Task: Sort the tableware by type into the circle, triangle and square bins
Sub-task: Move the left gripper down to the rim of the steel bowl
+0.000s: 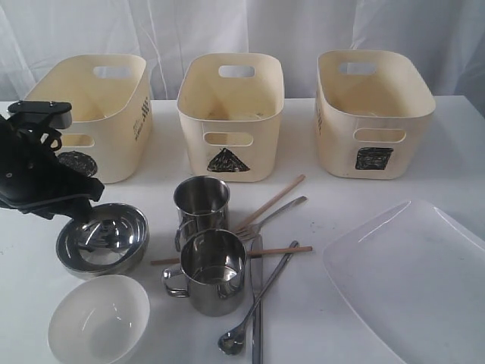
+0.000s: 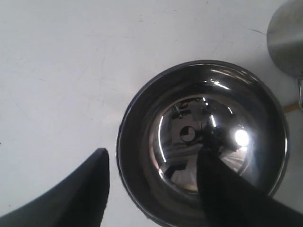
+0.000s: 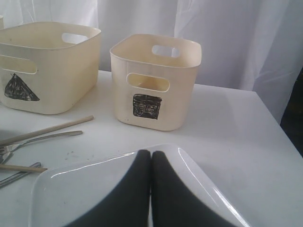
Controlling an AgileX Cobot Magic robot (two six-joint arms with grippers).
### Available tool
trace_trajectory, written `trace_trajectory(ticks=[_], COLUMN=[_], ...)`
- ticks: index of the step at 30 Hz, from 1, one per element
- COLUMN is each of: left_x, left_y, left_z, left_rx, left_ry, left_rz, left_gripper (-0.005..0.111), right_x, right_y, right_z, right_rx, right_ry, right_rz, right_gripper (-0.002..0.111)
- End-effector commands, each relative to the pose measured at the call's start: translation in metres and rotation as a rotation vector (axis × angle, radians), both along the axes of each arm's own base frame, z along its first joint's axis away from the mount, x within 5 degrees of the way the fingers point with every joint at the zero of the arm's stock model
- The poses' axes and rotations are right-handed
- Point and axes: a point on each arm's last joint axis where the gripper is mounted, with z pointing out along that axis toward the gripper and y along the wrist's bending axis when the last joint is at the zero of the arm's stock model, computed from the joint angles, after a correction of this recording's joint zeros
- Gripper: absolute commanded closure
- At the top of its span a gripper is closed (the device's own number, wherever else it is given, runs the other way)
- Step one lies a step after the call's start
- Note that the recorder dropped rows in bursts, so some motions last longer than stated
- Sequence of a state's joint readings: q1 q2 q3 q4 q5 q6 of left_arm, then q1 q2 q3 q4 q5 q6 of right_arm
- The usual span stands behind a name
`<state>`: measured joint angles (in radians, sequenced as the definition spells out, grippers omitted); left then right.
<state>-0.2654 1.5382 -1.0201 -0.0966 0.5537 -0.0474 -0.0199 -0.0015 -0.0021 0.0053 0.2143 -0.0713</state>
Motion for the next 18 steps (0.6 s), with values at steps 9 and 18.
trace_trajectory(ticks=[9,18], left_x=[-0.015,-0.016], left_y=[0.002,0.002], left_z=[0.024,0.023], left_rx=[-0.008,-0.007], left_ry=[-0.034,-0.022], left_rz=[-0.032,-0.039], left_gripper=[0.048,0.048], right_x=[0.0,0.0], right_y=[0.0,0.0], right_z=[0.0,0.0], right_rx=[0.002,0.002], right_ry=[-0.002,-0.002], right_rz=[0.001,0.001], right_gripper=[0.108,0.108])
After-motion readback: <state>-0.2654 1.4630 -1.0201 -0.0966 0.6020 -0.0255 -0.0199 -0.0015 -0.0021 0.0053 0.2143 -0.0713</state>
